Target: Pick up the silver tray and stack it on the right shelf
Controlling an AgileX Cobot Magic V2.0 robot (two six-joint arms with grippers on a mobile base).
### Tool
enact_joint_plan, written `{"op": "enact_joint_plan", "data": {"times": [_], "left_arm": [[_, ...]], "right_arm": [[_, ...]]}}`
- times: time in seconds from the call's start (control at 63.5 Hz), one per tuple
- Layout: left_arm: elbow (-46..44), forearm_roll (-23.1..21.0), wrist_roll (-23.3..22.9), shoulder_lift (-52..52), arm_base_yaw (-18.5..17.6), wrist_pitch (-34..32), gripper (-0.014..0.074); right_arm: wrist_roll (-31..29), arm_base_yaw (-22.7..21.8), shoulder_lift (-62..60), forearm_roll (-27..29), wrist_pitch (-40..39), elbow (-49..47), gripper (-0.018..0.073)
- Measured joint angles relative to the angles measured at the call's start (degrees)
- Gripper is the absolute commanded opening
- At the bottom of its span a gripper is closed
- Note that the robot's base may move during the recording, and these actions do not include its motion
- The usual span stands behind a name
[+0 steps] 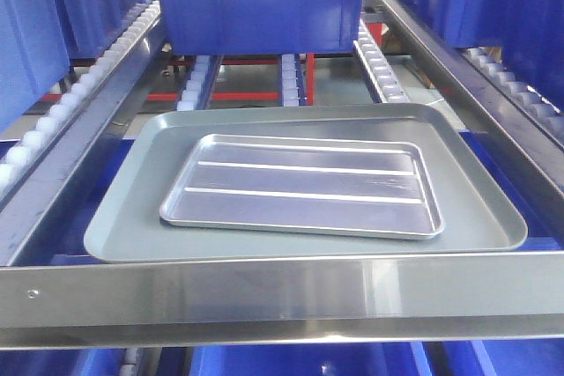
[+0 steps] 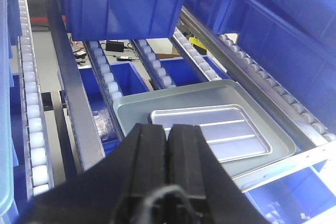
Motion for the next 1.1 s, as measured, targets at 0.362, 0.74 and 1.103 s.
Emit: {"op": "enact_joint_plan", "data": {"times": [0.362,0.74,1.103], "left_arm": [[0.0,0.0,0.1,0.0,0.0,0.0,-0.0101],[6.76,-4.24,3.93,-1.35,6.66,-5.75,-0.0101],[32.09,-9.08,9.3,-10.44,29.67,-31.63,-0.0101]], "right_arm": [[-0.21,0.0,0.0,0.0,0.0,0.0,0.0057],[-0.21,0.0,0.0,-0.09,0.0,0.0,0.0057],[-0.23,0.0,0.0,-0.09,0.0,0.0,0.0057]]}}
